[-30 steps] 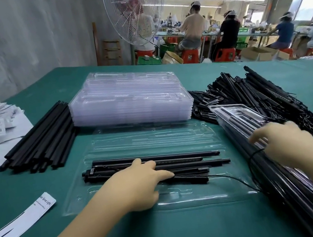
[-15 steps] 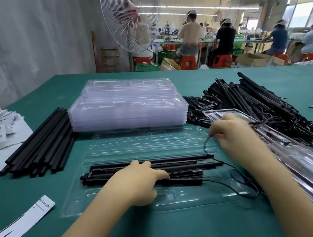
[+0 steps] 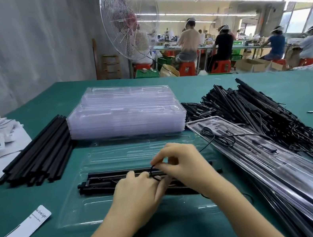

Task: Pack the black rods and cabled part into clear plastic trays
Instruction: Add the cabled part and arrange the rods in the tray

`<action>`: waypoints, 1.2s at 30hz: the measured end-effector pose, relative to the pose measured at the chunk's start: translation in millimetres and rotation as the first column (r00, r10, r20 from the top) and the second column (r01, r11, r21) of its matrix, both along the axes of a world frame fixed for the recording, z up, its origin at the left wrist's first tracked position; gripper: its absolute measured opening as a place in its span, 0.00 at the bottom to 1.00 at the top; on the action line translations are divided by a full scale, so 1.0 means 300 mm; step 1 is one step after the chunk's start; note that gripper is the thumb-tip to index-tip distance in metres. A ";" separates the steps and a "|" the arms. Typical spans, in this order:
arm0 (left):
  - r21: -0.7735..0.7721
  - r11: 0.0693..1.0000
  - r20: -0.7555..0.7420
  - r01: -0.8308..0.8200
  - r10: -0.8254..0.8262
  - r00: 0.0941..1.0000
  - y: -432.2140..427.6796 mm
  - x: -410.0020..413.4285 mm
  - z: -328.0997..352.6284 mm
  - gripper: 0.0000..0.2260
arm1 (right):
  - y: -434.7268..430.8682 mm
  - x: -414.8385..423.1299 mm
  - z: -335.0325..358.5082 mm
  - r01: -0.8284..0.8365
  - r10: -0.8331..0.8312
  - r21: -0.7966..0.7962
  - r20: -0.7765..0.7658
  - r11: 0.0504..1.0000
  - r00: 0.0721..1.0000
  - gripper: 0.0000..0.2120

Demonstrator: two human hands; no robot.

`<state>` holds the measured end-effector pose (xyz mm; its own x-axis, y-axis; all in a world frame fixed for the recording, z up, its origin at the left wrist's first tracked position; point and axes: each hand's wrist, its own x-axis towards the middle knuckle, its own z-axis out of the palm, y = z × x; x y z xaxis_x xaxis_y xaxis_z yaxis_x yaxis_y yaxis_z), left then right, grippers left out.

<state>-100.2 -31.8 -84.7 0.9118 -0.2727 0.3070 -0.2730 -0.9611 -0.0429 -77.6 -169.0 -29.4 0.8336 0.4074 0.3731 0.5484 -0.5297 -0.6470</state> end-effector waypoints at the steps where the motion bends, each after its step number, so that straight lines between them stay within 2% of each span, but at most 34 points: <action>1: -0.023 0.999 0.037 -0.030 0.031 0.999 -0.008 -0.005 0.003 0.28 | -0.027 0.005 0.006 0.026 -0.024 0.032 -0.037 0.999 0.999 0.10; 3: -0.043 0.999 0.095 -0.031 0.035 0.995 -0.014 -0.016 0.029 0.21 | -0.085 0.023 0.014 0.124 -0.124 -0.011 -0.013 0.992 0.992 0.16; 4: -0.021 0.999 0.090 -0.028 0.030 0.996 -0.014 -0.019 0.038 0.19 | -0.118 0.035 0.013 0.197 -0.194 -0.129 0.033 0.972 0.980 0.19; 5: -0.008 1.000 0.122 -0.029 0.030 0.992 -0.006 -0.018 0.032 0.17 | -0.158 0.050 0.006 0.302 -0.285 -0.302 0.101 0.904 0.953 0.22; 7: -0.014 1.000 0.149 -0.011 0.013 0.989 -0.001 -0.017 0.020 0.14 | -0.246 0.079 -0.015 0.505 -0.453 -0.589 0.250 0.630 0.856 0.28; 8: -0.001 1.000 0.137 -0.007 0.007 0.991 -0.002 -0.018 0.015 0.13 | -0.280 0.086 -0.024 0.534 -0.506 -0.654 0.257 0.536 0.823 0.30; 9: 0.012 1.000 0.132 0.001 -0.002 0.991 -0.007 -0.021 0.020 0.13 | -0.307 0.089 -0.032 0.533 -0.550 -0.675 0.221 0.510 0.805 0.31; 12: 0.005 0.999 0.129 -0.035 0.034 0.991 -0.016 -0.024 0.038 0.13 | -0.365 0.101 -0.043 0.532 -0.630 -0.617 0.074 0.580 0.773 0.38; 15: 0.009 1.000 0.153 -0.004 0.003 0.988 -0.020 -0.023 0.046 0.14 | -0.402 0.119 -0.019 0.603 -0.736 -0.557 -0.022 0.571 0.677 0.41; 18: 0.039 0.999 0.134 0.010 -0.015 0.991 -0.020 -0.012 0.019 0.18 | -0.414 0.123 -0.012 0.625 -0.808 -0.592 -0.080 0.510 0.583 0.38; 21: 0.075 0.997 0.035 0.019 -0.021 0.999 -0.031 -0.020 0.033 0.17 | -0.417 0.129 -0.008 0.624 -0.824 -0.598 -0.113 0.503 0.555 0.34; 24: -0.006 1.000 0.087 -0.022 0.022 0.996 -0.029 -0.015 0.033 0.15 | -0.429 0.139 0.004 0.640 -0.839 -0.582 -0.148 0.502 0.524 0.31; 26: 0.038 0.999 0.046 0.001 -0.002 0.999 -0.023 -0.023 0.041 0.13 | -0.426 0.143 0.003 0.660 -0.852 -0.577 -0.129 0.481 0.508 0.30; 28: 0.072 0.997 0.032 0.018 -0.020 0.999 -0.026 -0.022 0.038 0.13 | -0.424 0.146 0.008 0.720 -0.871 -0.521 -0.102 0.458 0.480 0.27; 29: 0.074 0.997 0.040 0.038 -0.041 0.998 -0.026 -0.021 0.034 0.12 | -0.427 0.148 0.015 0.772 -0.882 -0.453 -0.075 0.447 0.466 0.23; 31: 0.073 0.996 0.031 0.049 -0.052 0.998 -0.027 -0.012 0.026 0.12 | -0.437 0.156 0.031 0.869 -0.899 -0.262 0.013 0.419 0.437 0.14; 34: 0.063 0.998 -0.043 0.021 -0.018 0.999 -0.038 -0.018 0.044 0.12 | -0.433 0.151 0.056 0.904 -0.895 0.075 0.192 0.422 0.402 0.12; 36: 0.047 0.998 0.020 -0.041 0.040 0.999 -0.050 -0.005 0.003 0.19 | -0.408 0.129 0.087 0.846 -0.868 0.287 0.365 0.449 0.336 0.12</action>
